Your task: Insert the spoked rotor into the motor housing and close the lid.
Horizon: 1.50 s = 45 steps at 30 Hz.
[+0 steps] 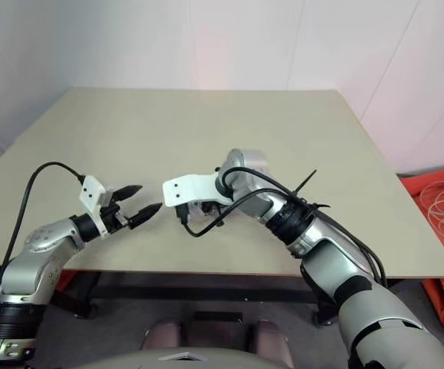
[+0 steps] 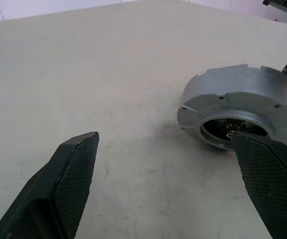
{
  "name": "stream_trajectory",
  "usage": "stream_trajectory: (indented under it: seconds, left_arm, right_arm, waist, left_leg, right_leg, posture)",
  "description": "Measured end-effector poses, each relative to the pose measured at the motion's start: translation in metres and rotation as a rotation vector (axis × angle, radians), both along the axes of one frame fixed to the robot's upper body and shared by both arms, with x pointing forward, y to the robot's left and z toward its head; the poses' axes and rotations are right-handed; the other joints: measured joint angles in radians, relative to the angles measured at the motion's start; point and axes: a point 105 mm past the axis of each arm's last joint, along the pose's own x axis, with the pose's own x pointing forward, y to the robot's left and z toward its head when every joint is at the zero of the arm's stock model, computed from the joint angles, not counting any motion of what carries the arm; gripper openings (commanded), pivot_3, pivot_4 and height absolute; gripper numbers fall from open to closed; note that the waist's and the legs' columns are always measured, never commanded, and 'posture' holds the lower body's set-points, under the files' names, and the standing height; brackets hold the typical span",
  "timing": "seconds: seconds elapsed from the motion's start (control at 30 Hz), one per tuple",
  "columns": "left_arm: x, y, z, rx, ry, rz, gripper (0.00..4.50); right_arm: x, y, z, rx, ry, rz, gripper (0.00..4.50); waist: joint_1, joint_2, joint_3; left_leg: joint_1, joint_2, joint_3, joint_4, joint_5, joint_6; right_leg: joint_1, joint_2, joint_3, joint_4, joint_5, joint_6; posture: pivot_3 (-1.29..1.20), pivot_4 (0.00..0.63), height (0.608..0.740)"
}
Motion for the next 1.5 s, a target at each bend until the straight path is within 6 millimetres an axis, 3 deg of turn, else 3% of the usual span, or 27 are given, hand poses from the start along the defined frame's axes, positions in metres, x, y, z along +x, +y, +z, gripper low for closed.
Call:
stream_trajectory:
  seconds: [0.27,0.47,0.57,0.7,0.8,0.9,0.97,1.0,1.07,1.17,1.27,1.33,1.5]
  left_arm:
    - [-0.001,0.004,-0.001,0.002,0.006,0.011,4.5]
    - [-0.006,0.024,0.002,0.025,0.013,0.055,4.5]
    - [-0.009,0.028,0.0,0.025,0.028,0.061,4.5]
    - [-0.01,0.027,0.0,0.018,0.032,0.059,4.5]
    - [-0.011,0.027,0.001,0.022,0.034,0.053,4.5]
    - [-0.015,0.029,-0.001,0.029,0.05,0.049,4.5]
    - [-0.019,0.03,-0.005,0.032,0.066,0.045,4.5]
    - [-0.02,0.031,-0.007,0.033,0.074,0.047,4.5]
    - [-0.022,0.034,-0.009,0.035,0.082,0.054,4.5]
    - [-0.024,0.036,-0.008,0.035,0.082,0.058,4.5]
    - [-0.024,0.038,-0.007,0.034,0.077,0.06,4.5]
    - [-0.025,0.037,-0.007,0.035,0.08,0.056,4.5]
    - [-0.027,0.037,-0.009,0.034,0.086,0.054,4.5]
  right_arm:
    - [-0.004,0.018,0.006,0.068,-0.013,0.011,0.0]
    - [-0.004,0.027,0.019,0.137,0.01,-0.009,0.0]
    - [-0.003,0.04,0.055,0.298,0.036,-0.023,0.0]
    - [-0.013,0.053,0.123,0.576,0.117,-0.023,0.0]
    - [-0.004,0.039,0.171,0.751,0.088,-0.068,0.0]
    - [0.024,0.01,0.19,0.868,0.012,-0.182,0.0]
    - [0.049,-0.019,0.182,0.931,-0.003,-0.312,0.0]
    - [0.062,-0.037,0.168,0.928,-0.021,-0.391,0.0]
    - [0.078,-0.068,0.128,0.859,-0.038,-0.516,0.0]
    - [0.078,-0.092,0.07,0.723,-0.012,-0.586,0.0]
    - [0.067,-0.098,0.027,0.649,0.05,-0.599,0.0]
    - [0.059,-0.095,0.01,0.622,0.084,-0.593,0.0]
    - [0.041,-0.068,0.016,0.659,0.139,-0.482,0.0]
  waist:
    - [0.0,0.0,0.0]
    - [-0.001,0.001,0.0]
    - [0.0,0.001,0.001]
    - [0.002,0.001,0.001]
    - [0.008,0.001,0.001]
    - [0.009,0.001,0.001]
    - [0.009,0.0,0.0]
    - [0.01,0.0,0.0]
    - [0.011,0.0,0.0]
    - [0.01,0.002,0.001]
    - [0.003,0.002,0.001]
    - [0.0,0.002,0.001]
    - [0.002,0.002,0.001]
  left_leg:
    - [0.0,0.0,0.0,0.0,0.0,-0.001]
    - [0.0,0.0,0.0,0.0,0.001,-0.001]
    - [0.0,0.0,0.0,-0.001,0.001,-0.001]
    - [0.0,0.0,0.0,-0.002,0.001,-0.001]
    - [0.001,-0.001,0.0,-0.002,0.0,-0.001]
    - [0.004,-0.001,0.0,-0.002,0.0,-0.001]
    - [0.005,-0.001,0.0,-0.001,0.001,-0.002]
    - [0.005,-0.001,0.0,-0.001,0.001,-0.002]
    - [0.004,-0.002,0.0,-0.001,0.001,-0.002]
    - [0.001,-0.005,0.0,-0.002,0.001,-0.002]
    - [-0.001,-0.005,0.001,-0.004,0.001,-0.003]
    - [-0.002,-0.005,0.001,-0.005,0.001,-0.002]
    - [0.0,-0.005,0.001,-0.005,0.001,-0.002]
  right_leg:
    - [0.0,0.0,0.0,0.0,-0.001,0.001]
    - [-0.001,0.0,0.0,0.001,-0.001,0.002]
    - [-0.001,0.0,0.0,0.001,-0.001,0.001]
    - [-0.001,0.0,0.0,0.0,-0.001,0.001]
    - [0.0,0.0,0.0,-0.001,-0.003,0.006]
    - [0.002,0.0,0.0,-0.001,-0.004,0.007]
    - [0.003,0.0,0.001,-0.001,-0.004,0.007]
    - [0.004,0.0,0.0,-0.001,-0.004,0.007]
    - [0.003,0.0,0.0,-0.001,-0.004,0.007]
    - [0.0,0.0,0.0,0.0,-0.001,0.002]
    - [-0.003,0.001,0.0,-0.001,0.0,-0.001]
    - [-0.004,0.0,0.0,-0.001,0.0,-0.001]
    - [-0.003,0.0,0.0,-0.001,-0.001,0.001]
  posture:
    - [0.0,0.0,0.74]
    - [0.0,0.0,0.74]
    - [0.0,0.0,0.74]
    - [0.0,0.0,0.74]
    - [0.0,0.0,0.74]
    - [0.0,0.0,0.74]
    - [0.0,0.0,0.74]
    - [0.0,0.0,0.74]
    - [0.0,0.0,0.74]
    - [0.0,0.0,0.74]
    - [0.0,0.0,0.74]
    - [0.0,0.0,0.74]
    - [0.0,0.0,0.74]
